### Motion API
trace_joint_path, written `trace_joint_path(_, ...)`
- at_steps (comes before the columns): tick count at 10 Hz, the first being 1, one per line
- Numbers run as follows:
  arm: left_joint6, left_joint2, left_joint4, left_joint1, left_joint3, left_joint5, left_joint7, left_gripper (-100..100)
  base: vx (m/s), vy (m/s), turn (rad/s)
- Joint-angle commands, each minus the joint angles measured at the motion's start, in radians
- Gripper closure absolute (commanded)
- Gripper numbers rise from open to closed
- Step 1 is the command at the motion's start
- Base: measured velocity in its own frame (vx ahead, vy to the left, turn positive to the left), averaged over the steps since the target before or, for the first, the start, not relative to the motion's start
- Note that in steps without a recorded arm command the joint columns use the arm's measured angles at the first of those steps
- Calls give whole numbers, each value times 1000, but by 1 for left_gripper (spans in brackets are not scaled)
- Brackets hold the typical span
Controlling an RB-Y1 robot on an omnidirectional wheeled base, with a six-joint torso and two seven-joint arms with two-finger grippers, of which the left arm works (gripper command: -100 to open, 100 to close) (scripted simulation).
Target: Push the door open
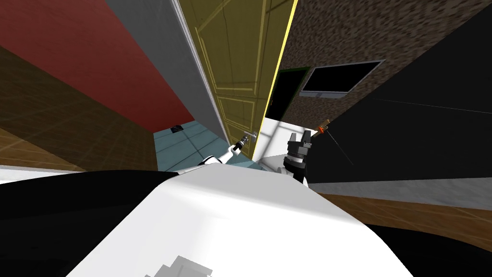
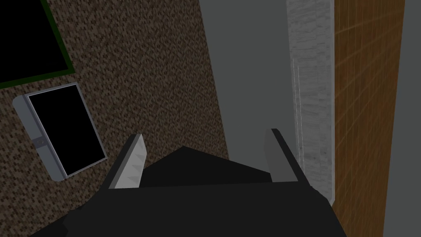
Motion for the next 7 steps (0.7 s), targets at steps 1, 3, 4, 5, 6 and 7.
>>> trace_joint_path(1, -1, -3, 6, -1, 6, 2, -5, -100, 179, -109, -35)
trace_joint_path(3, -2, -6, 10, -1, 12, 3, -9, -100, 204, -80, -26)
trace_joint_path(4, -1, -5, 7, -1, 10, 3, -7, -100, 88, -28, -1)
trace_joint_path(5, -1, -5, 7, -1, 10, 3, -7, 100, -11, 2, 5)
trace_joint_path(6, -1, -5, 7, -1, 10, 3, -7, 100, -24, 12, -11)
trace_joint_path(7, -1, -5, 7, -1, 10, 3, -7, 100, -13, 8, -17)
